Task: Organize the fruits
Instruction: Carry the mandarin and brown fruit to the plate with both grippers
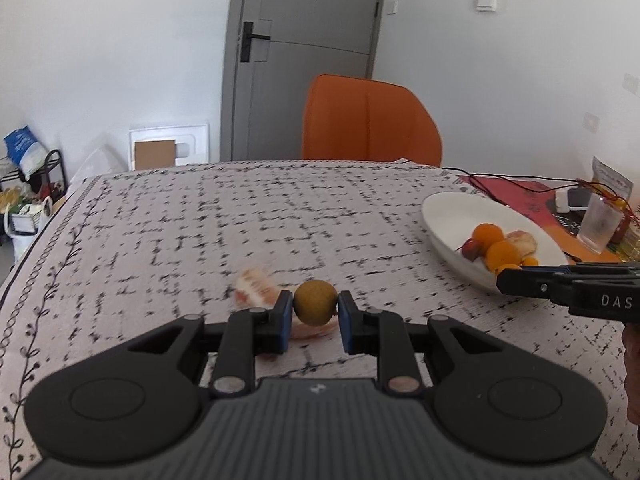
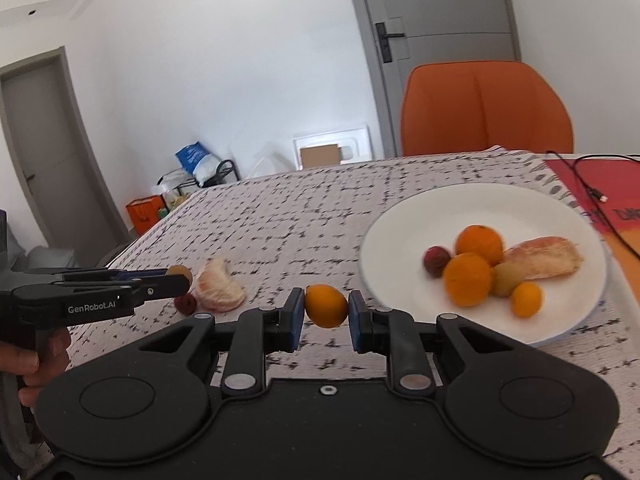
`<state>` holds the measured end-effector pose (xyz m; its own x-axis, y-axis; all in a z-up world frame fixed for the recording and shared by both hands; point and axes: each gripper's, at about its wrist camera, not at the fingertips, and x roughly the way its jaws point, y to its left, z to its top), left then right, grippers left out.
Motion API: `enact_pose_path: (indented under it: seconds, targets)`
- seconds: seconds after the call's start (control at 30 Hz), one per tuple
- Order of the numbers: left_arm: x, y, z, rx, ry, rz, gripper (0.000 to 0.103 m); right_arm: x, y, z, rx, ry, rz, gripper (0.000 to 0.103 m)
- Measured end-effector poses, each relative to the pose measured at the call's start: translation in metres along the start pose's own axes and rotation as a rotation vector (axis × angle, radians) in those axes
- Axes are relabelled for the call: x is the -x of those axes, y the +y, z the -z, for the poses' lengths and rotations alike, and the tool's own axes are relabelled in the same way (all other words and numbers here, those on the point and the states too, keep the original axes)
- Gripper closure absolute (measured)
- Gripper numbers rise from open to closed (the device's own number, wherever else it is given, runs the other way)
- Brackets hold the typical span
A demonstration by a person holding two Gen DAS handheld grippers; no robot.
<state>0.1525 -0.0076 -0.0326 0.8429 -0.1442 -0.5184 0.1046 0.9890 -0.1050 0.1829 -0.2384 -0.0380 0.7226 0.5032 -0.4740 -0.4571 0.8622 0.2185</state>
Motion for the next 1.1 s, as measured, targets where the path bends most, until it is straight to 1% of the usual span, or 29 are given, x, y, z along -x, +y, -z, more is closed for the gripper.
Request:
enact_pose_path:
  seconds: [0.53,0.8,1.1]
  targets:
    - [-0.016,-0.049,-0.021,-0.064,-0.028,0.070,0.080,0.026,-0.053,0.001,-0.079,-0.056,0.085,0.081]
    - [-0.030,-0.071,-0.029,-0.092,-0.031,0.102,0.080,0.031,-0.078,0.004,-0.121,-0.061,0.135,0.081]
    - [-0.043,-0.087,-0.034,-0.117,-0.021,0.124,0.080,0.031,-0.098,0.006,-0.150,-0.067,0.160,0.081]
